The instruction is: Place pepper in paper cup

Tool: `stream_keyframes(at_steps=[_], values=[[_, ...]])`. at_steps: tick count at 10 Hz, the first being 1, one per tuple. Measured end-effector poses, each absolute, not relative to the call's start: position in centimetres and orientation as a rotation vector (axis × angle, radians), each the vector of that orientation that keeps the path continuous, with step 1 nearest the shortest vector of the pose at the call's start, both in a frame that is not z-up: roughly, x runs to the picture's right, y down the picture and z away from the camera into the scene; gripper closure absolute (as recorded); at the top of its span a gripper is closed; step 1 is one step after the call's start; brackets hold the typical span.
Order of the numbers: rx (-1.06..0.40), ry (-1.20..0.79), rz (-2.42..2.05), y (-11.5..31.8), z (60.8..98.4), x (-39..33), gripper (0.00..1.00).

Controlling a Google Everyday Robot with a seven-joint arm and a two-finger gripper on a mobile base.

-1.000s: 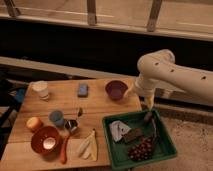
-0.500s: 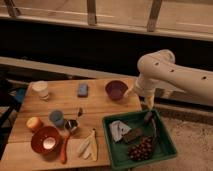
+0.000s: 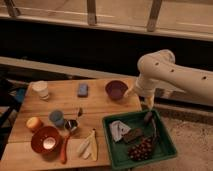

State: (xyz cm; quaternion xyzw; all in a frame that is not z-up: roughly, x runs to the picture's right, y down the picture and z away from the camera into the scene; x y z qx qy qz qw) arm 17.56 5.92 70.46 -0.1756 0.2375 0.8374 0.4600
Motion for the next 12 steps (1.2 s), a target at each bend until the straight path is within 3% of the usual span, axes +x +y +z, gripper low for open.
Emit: stream_keyframes(at_steps=[12], values=[[-0.400, 0.565, 2.039, 5.47, 70.04, 17.37, 0.20]])
